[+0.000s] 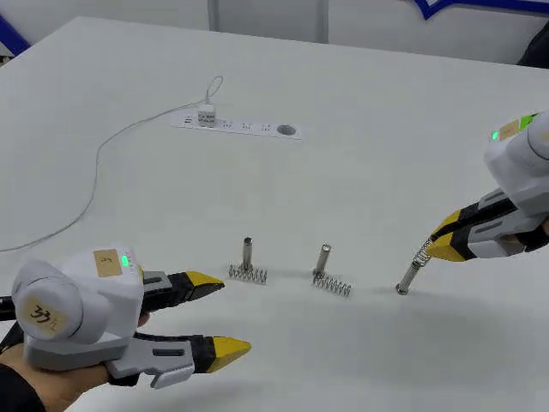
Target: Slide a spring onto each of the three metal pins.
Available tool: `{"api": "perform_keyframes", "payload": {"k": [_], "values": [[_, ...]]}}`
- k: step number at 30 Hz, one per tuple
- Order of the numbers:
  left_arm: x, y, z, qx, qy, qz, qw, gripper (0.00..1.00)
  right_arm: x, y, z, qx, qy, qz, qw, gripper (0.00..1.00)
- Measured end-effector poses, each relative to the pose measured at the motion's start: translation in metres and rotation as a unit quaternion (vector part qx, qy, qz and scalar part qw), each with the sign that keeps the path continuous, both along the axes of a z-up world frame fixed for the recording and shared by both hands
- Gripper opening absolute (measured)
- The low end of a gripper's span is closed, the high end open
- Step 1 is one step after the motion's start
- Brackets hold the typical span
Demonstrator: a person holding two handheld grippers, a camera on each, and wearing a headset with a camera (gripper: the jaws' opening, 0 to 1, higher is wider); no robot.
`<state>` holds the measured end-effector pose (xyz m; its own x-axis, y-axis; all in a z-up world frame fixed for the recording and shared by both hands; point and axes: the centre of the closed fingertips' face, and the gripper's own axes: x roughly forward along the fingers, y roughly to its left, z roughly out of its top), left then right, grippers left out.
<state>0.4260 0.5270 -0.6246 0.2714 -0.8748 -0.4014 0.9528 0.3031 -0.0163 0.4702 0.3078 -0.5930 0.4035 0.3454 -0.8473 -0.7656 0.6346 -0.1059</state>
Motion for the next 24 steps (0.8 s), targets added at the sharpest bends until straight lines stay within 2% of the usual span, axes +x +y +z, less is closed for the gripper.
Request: {"api": "perform_keyframes", "payload": {"k": [12,24], "values": [[0.000,-0.001,-0.001,-0.002,0.004,0.000,1.0000,0.48,0.003,-0.001,-0.015,-0.008,0.012,-0.002,0.9999,0.12],[0.000,0.001,-0.002,0.001,0.005,0.002,1.0000,0.48,0.006,-0.004,-0.047,-0.013,0.027,-0.015,0.9994,0.12]]}}
